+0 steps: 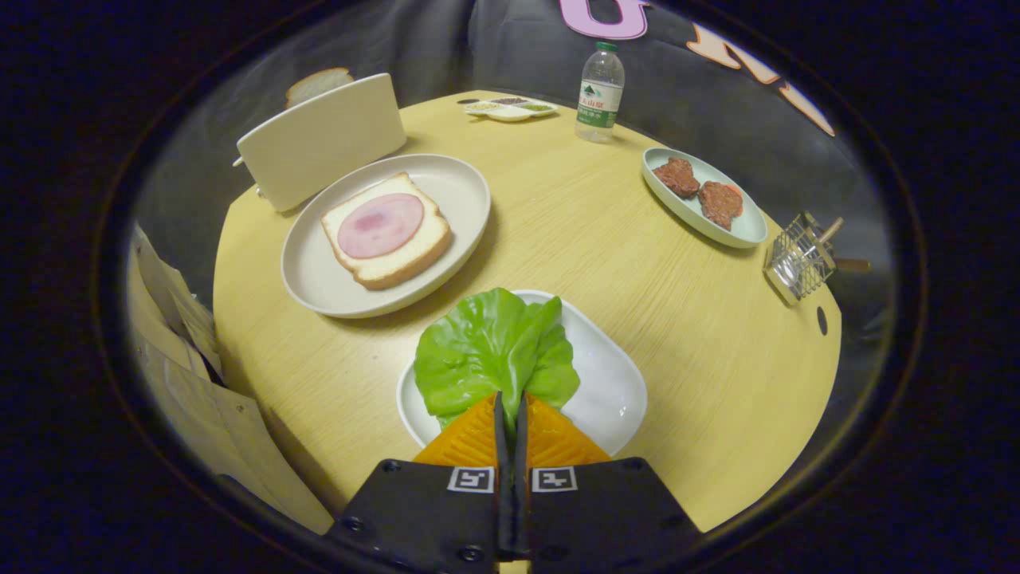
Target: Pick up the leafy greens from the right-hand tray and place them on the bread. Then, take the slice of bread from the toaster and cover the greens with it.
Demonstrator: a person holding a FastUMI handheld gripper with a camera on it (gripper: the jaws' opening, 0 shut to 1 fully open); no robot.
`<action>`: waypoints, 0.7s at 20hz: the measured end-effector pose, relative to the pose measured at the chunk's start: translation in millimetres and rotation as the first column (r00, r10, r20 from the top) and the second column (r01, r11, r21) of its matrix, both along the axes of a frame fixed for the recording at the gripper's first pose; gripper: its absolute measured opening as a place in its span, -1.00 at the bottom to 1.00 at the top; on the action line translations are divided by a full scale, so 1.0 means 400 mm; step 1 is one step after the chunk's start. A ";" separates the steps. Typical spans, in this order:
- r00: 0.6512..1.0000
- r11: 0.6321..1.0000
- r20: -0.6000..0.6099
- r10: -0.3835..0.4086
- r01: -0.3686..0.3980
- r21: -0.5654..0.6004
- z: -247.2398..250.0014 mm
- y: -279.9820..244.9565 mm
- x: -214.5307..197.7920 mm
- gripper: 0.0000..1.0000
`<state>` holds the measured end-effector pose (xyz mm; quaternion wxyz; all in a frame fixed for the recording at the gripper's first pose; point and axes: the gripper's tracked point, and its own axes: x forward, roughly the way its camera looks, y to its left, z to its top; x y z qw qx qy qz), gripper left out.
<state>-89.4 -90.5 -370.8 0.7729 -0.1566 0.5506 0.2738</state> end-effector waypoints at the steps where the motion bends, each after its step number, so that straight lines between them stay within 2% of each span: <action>1: 1.000 1.000 0.012 -0.006 0.006 0.000 0.012 -0.002 0.005 -0.93; 6: 0.999 1.000 0.040 -0.018 0.017 0.016 0.077 0.018 0.014 -0.94; 14: 0.994 0.996 0.087 0.069 -0.073 0.042 0.173 0.123 0.018 -0.93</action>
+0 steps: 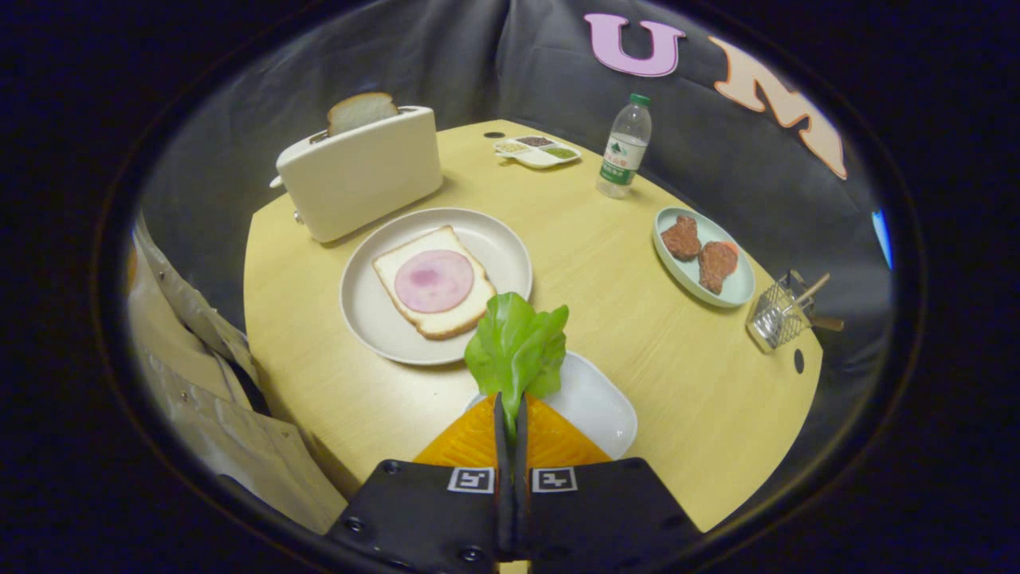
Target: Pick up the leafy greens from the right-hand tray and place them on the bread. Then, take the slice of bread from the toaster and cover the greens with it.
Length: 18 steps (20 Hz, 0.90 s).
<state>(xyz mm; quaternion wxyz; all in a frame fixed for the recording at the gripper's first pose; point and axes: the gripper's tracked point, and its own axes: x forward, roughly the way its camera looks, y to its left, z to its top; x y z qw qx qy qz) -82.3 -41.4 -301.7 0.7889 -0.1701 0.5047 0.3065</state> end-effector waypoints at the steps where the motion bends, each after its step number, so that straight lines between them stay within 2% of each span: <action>1: 1.000 1.000 0.009 0.009 -0.009 0.003 0.012 0.012 0.004 -0.93; 8: 0.996 0.996 0.041 0.077 -0.079 0.033 0.049 0.135 0.036 -0.93; 18: 0.984 0.982 0.028 0.174 -0.175 0.075 0.021 0.297 0.061 -0.93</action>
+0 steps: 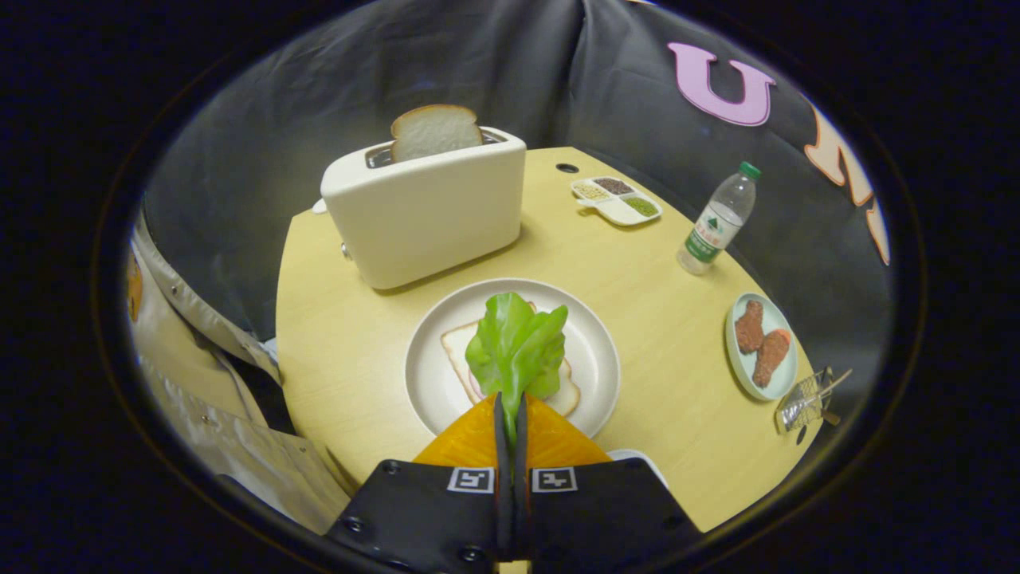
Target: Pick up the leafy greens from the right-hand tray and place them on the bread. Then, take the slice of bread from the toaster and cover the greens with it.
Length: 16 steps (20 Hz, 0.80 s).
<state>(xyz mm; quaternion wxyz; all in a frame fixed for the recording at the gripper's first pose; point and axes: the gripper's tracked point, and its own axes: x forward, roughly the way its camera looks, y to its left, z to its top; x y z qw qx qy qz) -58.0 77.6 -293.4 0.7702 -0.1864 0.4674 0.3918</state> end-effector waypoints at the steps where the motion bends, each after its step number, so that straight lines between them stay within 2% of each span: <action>1: 1.000 1.000 -0.002 0.006 -0.006 0.001 -0.006 0.011 0.004 -0.92; 7: 0.998 0.999 -0.047 0.048 -0.047 0.019 -0.036 0.078 0.002 -0.88; 16: 0.992 0.998 -0.110 0.055 -0.058 -0.020 -0.102 0.097 0.014 -0.39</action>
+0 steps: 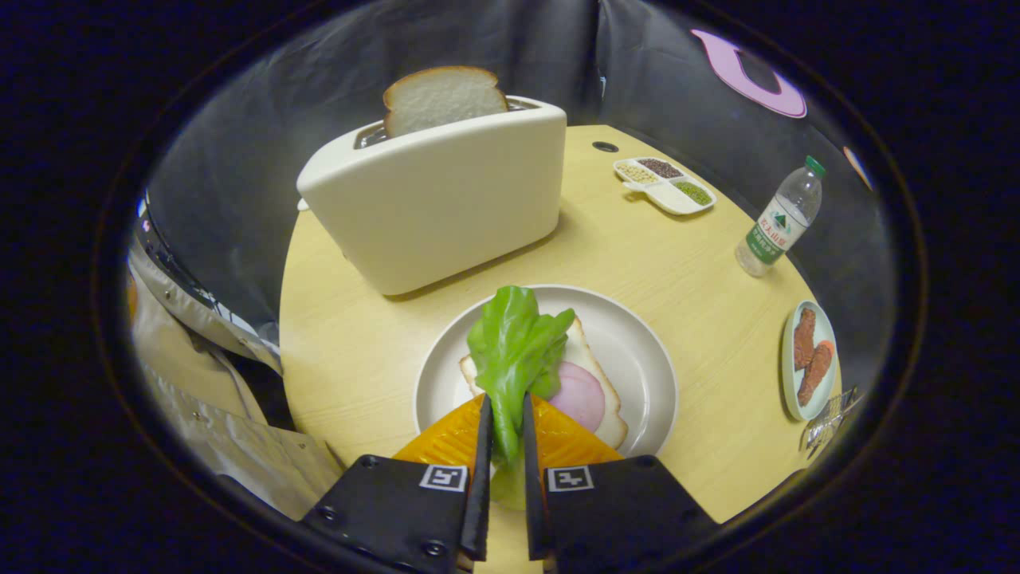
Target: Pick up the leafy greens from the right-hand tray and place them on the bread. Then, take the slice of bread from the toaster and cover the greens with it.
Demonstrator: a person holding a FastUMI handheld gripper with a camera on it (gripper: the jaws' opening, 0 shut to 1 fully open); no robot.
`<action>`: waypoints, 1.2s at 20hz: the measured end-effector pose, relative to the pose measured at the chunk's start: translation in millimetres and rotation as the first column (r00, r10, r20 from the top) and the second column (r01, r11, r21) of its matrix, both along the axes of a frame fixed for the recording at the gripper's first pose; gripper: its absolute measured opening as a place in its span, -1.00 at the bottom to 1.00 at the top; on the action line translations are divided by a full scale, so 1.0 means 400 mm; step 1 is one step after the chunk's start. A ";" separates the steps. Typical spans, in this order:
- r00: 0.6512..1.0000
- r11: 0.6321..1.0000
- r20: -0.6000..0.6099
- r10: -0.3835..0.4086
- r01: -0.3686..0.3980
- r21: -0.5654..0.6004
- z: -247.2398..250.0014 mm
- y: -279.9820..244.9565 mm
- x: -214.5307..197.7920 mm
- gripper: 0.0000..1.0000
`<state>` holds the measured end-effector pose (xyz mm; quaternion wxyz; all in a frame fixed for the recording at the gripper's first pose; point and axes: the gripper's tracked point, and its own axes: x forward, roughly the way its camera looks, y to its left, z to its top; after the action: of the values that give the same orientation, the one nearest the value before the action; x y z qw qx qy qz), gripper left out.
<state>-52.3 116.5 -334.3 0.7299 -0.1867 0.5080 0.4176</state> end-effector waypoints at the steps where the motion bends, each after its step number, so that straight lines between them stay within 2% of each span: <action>1: 1.000 1.000 0.006 -0.008 0.008 -0.015 -0.007 -0.009 0.008 -0.33; 3: 1.000 0.999 0.013 -0.027 0.028 -0.026 -0.015 -0.020 0.024 -0.22; 11: 0.997 0.998 0.049 -0.064 0.065 -0.014 0.011 -0.024 0.045 0.83; 21: 0.976 0.983 0.133 -0.171 0.160 0.084 0.185 0.047 0.107 0.98; 24: 0.968 0.977 0.153 -0.198 0.183 0.107 0.243 0.080 0.132 0.97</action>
<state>0.4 148.3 -237.1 0.8134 -0.1365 0.4425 0.3521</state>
